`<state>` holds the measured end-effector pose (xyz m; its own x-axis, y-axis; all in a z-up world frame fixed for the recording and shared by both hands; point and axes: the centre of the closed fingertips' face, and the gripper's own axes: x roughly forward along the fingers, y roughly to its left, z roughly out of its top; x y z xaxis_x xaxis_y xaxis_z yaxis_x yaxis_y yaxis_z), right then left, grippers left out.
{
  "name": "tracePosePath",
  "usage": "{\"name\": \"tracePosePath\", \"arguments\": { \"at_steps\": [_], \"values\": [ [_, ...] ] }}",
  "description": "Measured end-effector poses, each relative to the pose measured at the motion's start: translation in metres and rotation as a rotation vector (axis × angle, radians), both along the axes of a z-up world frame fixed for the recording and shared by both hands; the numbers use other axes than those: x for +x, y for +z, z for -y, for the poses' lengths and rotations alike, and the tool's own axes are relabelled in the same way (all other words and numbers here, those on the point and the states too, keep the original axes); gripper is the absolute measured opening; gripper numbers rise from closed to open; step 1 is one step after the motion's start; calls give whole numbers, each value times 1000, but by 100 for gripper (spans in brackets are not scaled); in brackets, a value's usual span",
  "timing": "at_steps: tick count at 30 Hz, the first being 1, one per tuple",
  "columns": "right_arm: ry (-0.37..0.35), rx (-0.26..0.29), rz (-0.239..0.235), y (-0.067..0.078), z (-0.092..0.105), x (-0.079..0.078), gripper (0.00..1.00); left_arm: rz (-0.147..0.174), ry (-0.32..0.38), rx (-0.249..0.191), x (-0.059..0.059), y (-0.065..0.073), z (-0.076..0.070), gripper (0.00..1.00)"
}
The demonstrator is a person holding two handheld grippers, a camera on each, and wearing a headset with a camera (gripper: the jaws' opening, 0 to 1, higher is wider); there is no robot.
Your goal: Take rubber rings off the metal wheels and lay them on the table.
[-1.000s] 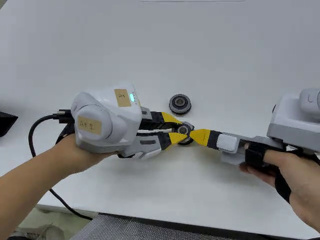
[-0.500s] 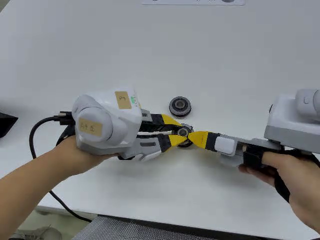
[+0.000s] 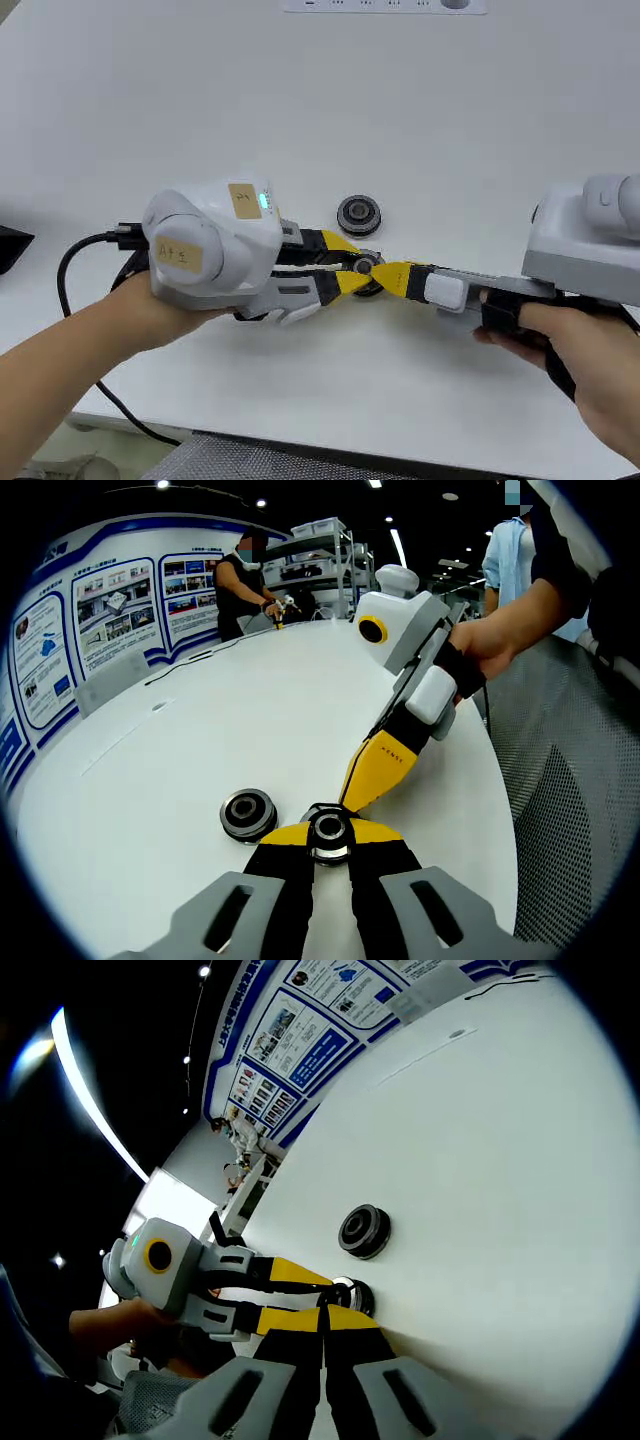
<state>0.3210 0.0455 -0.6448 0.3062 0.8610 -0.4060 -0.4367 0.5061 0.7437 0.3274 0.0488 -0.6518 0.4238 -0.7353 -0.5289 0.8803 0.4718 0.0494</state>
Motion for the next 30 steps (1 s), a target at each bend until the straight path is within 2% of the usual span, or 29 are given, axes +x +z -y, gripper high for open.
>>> {"name": "tracePosePath", "arguments": {
  "at_steps": [7, 17, 20, 23, 25, 30],
  "values": [
    [16, 12, 15, 3, -2, -2, 0, 1, 0, -2, 0, 0, 0, 12],
    [34, 3, 30, 5, 0, -3, 0, 0, -1, -2, 0, 0, 0, 12],
    [54, 21, 33, 9, -6, -7, 0, 1, 1, -1, 0, 0, 1, 12],
    [52, -4, 47, 9, -7, -7, 0, 1, 3, -1, 0, 0, 0, 12],
    [44, -1, 39, 8, -5, -6, 0, 4, 6, 1, 1, 0, 0, 12],
    [-1, -35, 22, 2, 2, -1, 1, 10, 13, 6, 2, 0, 1, 13]
  ]
}}
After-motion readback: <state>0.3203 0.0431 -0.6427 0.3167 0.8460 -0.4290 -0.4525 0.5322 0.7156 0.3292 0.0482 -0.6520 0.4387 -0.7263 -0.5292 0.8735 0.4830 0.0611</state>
